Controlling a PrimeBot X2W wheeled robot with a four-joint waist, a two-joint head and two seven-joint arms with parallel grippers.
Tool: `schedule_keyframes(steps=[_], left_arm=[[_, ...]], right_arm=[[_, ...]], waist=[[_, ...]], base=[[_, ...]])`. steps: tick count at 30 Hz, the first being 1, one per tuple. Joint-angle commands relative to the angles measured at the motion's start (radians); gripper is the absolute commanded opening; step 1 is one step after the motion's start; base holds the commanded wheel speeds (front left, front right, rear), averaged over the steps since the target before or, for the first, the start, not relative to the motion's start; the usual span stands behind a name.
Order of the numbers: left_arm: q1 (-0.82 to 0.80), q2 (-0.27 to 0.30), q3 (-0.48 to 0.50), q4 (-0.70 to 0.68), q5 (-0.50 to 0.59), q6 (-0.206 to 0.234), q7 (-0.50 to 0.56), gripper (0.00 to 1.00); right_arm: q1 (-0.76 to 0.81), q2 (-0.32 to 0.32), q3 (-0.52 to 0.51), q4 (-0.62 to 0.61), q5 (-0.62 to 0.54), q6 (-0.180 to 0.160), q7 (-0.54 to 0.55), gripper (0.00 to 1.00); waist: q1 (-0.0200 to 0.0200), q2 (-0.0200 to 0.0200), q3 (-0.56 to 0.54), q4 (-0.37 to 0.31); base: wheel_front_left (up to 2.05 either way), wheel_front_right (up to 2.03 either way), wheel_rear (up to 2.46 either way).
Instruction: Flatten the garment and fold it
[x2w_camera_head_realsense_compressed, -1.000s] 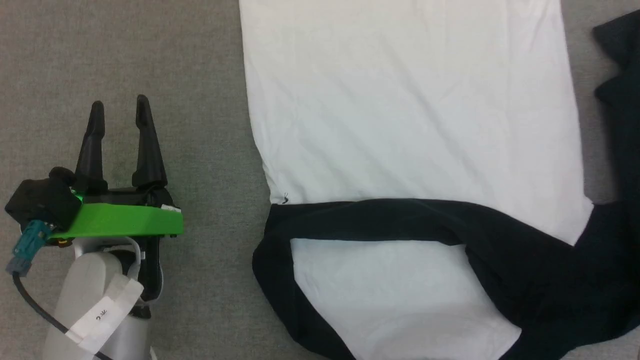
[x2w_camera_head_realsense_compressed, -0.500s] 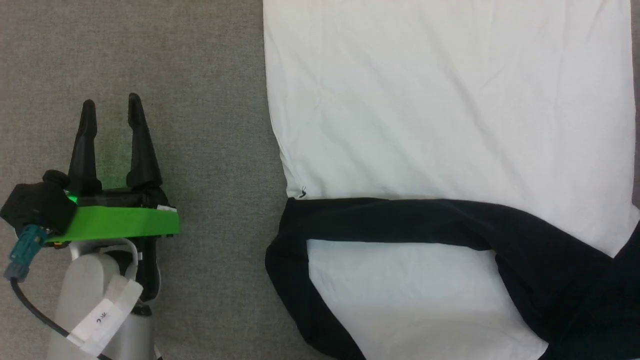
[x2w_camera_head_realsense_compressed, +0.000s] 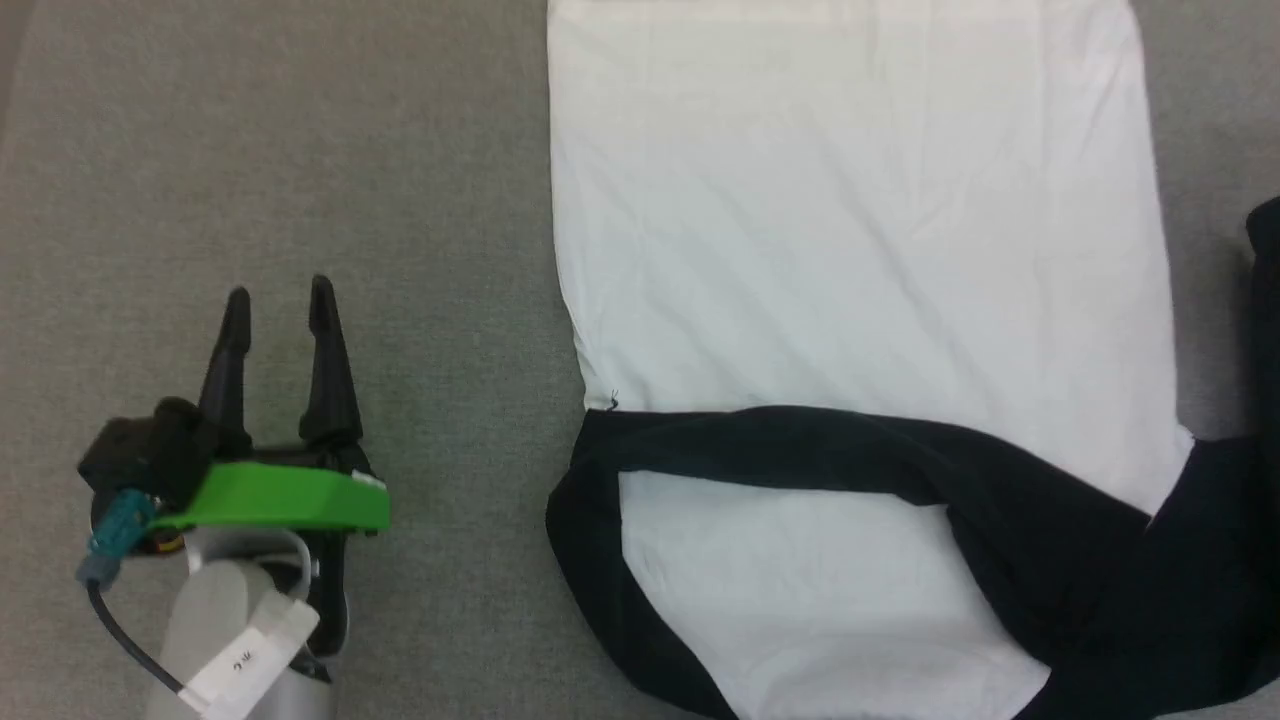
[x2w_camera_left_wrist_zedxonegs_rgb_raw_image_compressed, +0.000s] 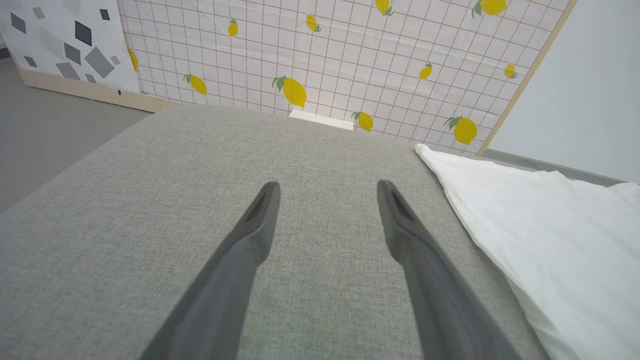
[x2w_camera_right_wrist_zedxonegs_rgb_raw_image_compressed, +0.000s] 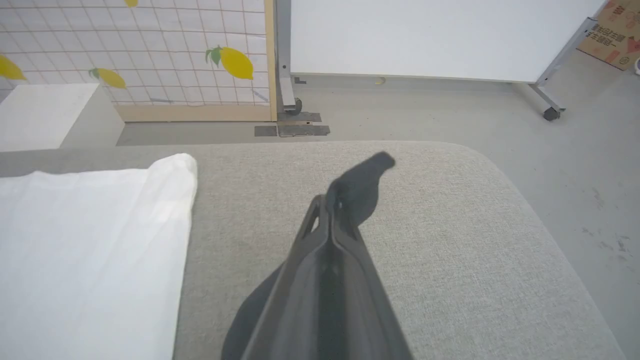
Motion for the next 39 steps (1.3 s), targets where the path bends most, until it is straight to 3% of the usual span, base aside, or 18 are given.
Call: schedule_keyframes(steps=[1, 9, 15, 19, 24, 32, 37, 38, 39], left_arm=[[0.026, -0.006, 0.001, 0.013, 0.014, -0.006, -0.004, 1.00], [0.086, -0.020, -0.011, 0.044, 0.020, -0.014, -0.004, 1.00], [0.111, -0.026, -0.016, 0.053, 0.018, -0.018, -0.004, 1.00], [0.118, -0.028, -0.019, 0.058, 0.018, -0.021, -0.004, 1.00], [0.112, -0.032, -0.032, 0.068, 0.015, -0.024, -0.004, 1.00], [0.101, -0.038, -0.047, 0.080, 0.009, -0.027, -0.004, 1.00], [0.099, -0.040, -0.040, 0.088, 0.009, -0.029, -0.004, 1.00], [0.098, -0.040, -0.039, 0.090, 0.009, -0.029, -0.004, 1.00], [0.097, -0.040, -0.038, 0.092, 0.010, -0.029, -0.004, 1.00]], right_arm=[[0.055, 0.010, 0.029, -0.081, 0.024, -0.001, 0.017, 0.00], [0.289, 0.061, 0.253, -0.531, 0.063, -0.001, 0.159, 0.00], [0.353, 0.096, 0.530, -0.637, 0.046, -0.001, 0.211, 0.00], [0.362, 0.107, 0.708, -0.566, 0.062, -0.001, 0.215, 0.00], [0.363, 0.113, 0.875, -0.383, 0.081, -0.001, 0.176, 0.00], [0.364, 0.122, 1.023, -0.106, 0.114, -0.001, 0.136, 0.00], [0.355, 0.115, 1.075, -0.036, 0.162, -0.001, 0.134, 0.00], [0.354, 0.115, 1.076, -0.037, 0.173, -0.001, 0.128, 0.30], [0.355, 0.115, 1.071, -0.041, 0.184, -0.001, 0.122, 0.97]], waist=[[-0.0001, 0.0000, -0.121, -0.003], [-0.0001, 0.0000, -0.229, 0.016], [-0.0001, 0.0000, -0.262, 0.039], [-0.0001, 0.0000, -0.266, 0.051], [-0.0001, 0.0000, -0.257, 0.070], [-0.0001, 0.0000, -0.234, 0.088], [-0.0001, 0.0000, -0.232, 0.073], [-0.0001, 0.0000, -0.233, 0.067], [-0.0001, 0.0000, -0.235, 0.064]], base=[[0.00, 0.00, 0.00], [0.00, 0.00, 0.00], [0.00, 0.00, 0.00], [0.00, 0.00, 0.00], [0.00, 0.00, 0.00], [0.00, 0.00, 0.00], [0.00, 0.00, 0.00], [0.00, 0.00, 0.00], [0.00, 0.00, 0.00]])
